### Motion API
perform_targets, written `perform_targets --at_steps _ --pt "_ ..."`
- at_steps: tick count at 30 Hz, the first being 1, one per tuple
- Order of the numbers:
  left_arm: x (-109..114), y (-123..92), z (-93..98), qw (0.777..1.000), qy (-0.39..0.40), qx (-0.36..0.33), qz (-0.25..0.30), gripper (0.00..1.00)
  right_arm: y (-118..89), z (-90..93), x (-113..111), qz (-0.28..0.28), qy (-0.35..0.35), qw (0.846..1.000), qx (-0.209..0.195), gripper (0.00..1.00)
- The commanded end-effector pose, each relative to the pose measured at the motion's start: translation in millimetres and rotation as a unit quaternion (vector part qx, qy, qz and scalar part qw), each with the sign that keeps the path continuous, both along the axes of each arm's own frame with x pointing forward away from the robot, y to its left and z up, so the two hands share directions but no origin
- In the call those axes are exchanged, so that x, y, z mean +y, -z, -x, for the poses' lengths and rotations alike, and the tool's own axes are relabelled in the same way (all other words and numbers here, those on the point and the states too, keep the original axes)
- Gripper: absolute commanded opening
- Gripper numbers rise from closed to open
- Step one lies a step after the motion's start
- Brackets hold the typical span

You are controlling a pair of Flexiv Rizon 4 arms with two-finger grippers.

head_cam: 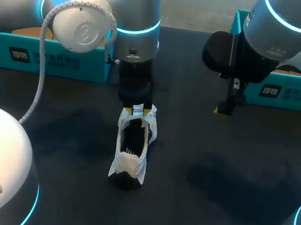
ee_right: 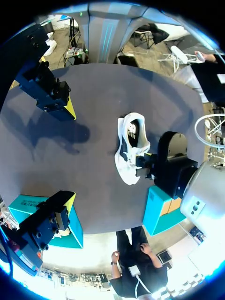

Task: Take the shoe out of the shoebox, open the shoe tongue, remove and reinsert the insole, then place the shoe into the shoebox

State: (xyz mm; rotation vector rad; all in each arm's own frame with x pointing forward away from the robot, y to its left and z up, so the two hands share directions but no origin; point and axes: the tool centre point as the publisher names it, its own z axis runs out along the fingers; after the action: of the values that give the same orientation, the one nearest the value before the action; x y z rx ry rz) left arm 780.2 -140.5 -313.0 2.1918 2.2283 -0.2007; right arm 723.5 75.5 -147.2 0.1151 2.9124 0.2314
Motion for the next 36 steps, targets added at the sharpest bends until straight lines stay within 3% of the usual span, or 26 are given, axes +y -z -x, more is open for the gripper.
perform_targets --at_steps 1,10,27,36 --pt "5 1 -1.2 1.000 0.003 0.006 -0.004 0.34 1 -1.1 1 0.000 0.000 1.000 0.001 1.00" --pt "11 -2 1.8 1.000 0.008 0.010 -0.005 0.33 1 -1.1 1 0.000 0.000 1.000 0.001 1.00" --pt "5 13 14.4 0.999 0.030 0.028 -0.019 0.33 1 -1.1 1 0.000 0.000 1.000 0.001 1.00" --pt "1 2 -1.0 1.000 0.012 0.010 0.007 0.34 1 -1.1 1 0.000 0.000 1.000 0.001 1.00"
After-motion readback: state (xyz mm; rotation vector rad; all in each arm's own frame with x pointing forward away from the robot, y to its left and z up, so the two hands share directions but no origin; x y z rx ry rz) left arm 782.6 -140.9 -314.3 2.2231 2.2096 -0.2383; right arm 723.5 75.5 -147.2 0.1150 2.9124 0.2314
